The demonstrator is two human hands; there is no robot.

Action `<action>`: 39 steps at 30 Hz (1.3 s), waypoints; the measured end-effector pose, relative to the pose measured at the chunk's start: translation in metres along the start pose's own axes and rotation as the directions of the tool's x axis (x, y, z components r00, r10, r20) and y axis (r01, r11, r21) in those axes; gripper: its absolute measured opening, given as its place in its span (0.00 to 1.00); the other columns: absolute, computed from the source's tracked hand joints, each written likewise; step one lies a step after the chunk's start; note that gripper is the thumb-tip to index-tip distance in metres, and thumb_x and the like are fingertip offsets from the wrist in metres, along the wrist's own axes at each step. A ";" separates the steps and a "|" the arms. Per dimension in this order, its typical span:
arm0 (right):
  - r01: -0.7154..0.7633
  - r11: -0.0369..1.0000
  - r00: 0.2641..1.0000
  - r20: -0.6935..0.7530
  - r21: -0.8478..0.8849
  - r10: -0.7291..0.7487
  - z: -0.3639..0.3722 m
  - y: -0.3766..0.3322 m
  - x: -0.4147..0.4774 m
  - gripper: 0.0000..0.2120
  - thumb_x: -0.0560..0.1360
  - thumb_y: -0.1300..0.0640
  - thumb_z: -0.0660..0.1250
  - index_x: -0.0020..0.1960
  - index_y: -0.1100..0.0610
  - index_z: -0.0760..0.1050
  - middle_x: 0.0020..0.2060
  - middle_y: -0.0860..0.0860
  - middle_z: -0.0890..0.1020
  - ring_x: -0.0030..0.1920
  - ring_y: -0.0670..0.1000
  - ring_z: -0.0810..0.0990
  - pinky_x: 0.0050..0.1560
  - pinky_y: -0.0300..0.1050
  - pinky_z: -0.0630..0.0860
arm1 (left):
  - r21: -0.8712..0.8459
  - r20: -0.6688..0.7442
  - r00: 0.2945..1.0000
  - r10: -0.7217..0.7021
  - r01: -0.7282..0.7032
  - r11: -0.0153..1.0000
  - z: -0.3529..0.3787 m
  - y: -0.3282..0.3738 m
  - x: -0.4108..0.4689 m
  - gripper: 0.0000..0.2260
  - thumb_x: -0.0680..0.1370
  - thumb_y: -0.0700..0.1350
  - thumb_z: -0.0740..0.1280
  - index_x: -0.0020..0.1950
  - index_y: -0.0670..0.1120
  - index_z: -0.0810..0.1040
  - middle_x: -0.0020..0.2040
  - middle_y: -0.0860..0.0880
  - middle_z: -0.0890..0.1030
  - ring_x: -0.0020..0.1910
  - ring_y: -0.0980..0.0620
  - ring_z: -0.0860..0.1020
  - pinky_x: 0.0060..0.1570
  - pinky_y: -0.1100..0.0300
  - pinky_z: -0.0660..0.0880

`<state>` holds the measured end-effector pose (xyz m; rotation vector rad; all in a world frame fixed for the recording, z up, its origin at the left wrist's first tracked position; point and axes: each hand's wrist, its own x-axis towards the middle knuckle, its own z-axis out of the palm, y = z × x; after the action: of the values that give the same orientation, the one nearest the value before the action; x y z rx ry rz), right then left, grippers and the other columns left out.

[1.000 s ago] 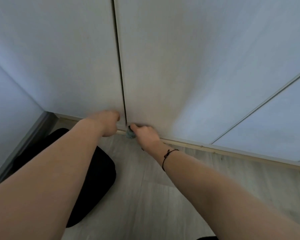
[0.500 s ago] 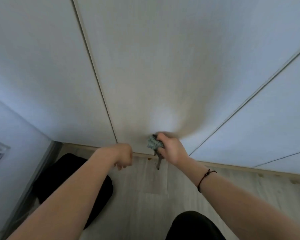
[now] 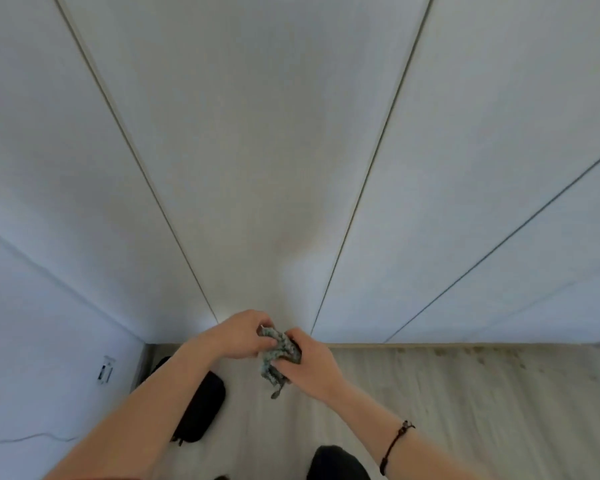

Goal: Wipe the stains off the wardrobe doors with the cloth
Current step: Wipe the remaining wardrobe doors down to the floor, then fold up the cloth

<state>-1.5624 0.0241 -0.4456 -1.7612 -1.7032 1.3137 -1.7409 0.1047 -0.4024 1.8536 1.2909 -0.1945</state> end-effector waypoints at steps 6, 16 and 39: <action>0.078 0.945 0.997 -0.037 0.318 -0.070 -0.094 -0.113 -0.066 0.12 0.77 0.46 0.69 0.59 0.45 0.75 0.47 0.46 0.85 0.47 0.46 0.84 0.47 0.48 0.82 | 0.006 -0.155 0.984 0.091 -0.091 0.996 -0.089 0.101 -0.090 0.07 0.79 0.45 0.65 0.57 0.48 0.75 0.47 0.51 0.80 0.42 0.52 0.79 0.42 0.57 0.76; 0.184 0.864 0.950 -0.309 0.468 -0.035 -0.090 -0.194 -0.152 0.08 0.78 0.55 0.71 0.55 0.53 0.74 0.48 0.57 0.83 0.41 0.53 0.84 0.40 0.48 0.82 | 0.018 -0.302 0.908 0.291 -0.300 0.954 -0.126 0.162 -0.186 0.16 0.71 0.32 0.60 0.45 0.52 0.78 0.47 0.50 0.80 0.44 0.51 0.79 0.44 0.52 0.81; 0.192 0.861 0.911 -0.412 0.472 0.022 -0.276 -0.029 -0.293 0.11 0.76 0.55 0.74 0.52 0.58 0.75 0.40 0.57 0.85 0.38 0.58 0.86 0.32 0.51 0.82 | 0.227 -0.286 0.917 0.279 -0.218 0.949 0.038 0.391 -0.128 0.08 0.80 0.46 0.57 0.57 0.49 0.72 0.49 0.49 0.81 0.46 0.50 0.80 0.47 0.53 0.80</action>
<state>-1.3130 -0.1457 -0.1777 -1.4880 -1.0702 1.1198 -1.4626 -0.0544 -0.1419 2.2647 1.2621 0.1259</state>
